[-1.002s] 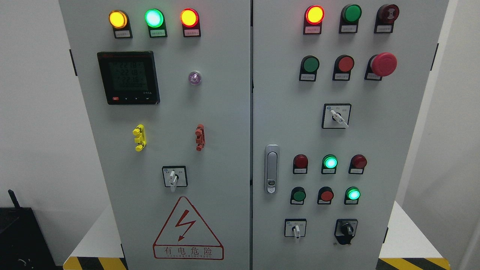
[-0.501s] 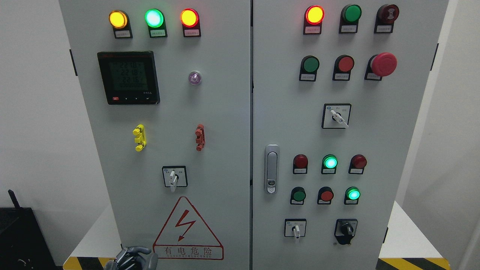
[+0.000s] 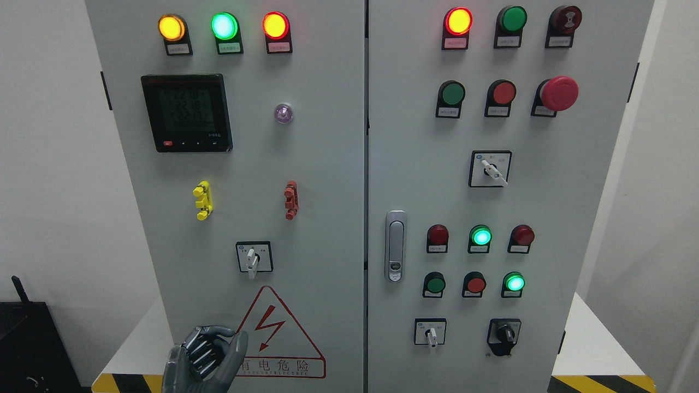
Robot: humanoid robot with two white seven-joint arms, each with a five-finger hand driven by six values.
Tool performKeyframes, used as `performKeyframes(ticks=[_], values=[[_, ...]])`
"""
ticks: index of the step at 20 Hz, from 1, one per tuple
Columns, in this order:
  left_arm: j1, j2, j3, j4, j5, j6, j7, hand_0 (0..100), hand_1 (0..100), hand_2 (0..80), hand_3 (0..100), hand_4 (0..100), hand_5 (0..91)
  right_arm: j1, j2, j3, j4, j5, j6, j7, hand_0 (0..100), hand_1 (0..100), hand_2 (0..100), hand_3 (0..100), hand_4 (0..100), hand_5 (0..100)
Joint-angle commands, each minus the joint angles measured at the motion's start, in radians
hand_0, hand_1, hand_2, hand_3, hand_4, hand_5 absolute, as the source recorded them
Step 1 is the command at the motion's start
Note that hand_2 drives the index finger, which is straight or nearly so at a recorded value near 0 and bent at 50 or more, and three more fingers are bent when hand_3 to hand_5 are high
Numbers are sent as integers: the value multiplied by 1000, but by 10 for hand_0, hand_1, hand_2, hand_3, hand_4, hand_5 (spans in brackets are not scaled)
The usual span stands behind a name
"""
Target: Turn on light switch 1
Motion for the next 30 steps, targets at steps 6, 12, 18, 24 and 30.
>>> performKeyframes(ticks=[6, 12, 18, 24, 30], values=[[-71, -62, -51, -8, -97, 50, 22, 0, 651, 528, 872, 855, 816, 0, 0, 0, 0, -25, 1, 1, 0, 0, 0, 0, 0, 0], [-78, -95, -34, -6, -120, 61, 22, 0, 659, 535, 901, 846, 830, 0, 0, 0, 0, -25, 1, 1, 0, 0, 0, 0, 0, 0], [-91, -112, -2, -8, -120, 119, 22, 0, 664, 520, 906, 844, 837, 0, 0, 0, 0, -25, 1, 1, 0, 0, 0, 0, 0, 0], [-101, -106, 57, -6, -146, 119, 22, 0, 672, 522, 913, 845, 852, 0, 0, 0, 0, -25, 1, 1, 0, 0, 0, 0, 0, 0], [-117, -108, 67, -6, -144, 120, 22, 0, 682, 523, 913, 842, 856, 0, 0, 0, 0, -25, 1, 1, 0, 0, 0, 0, 0, 0]])
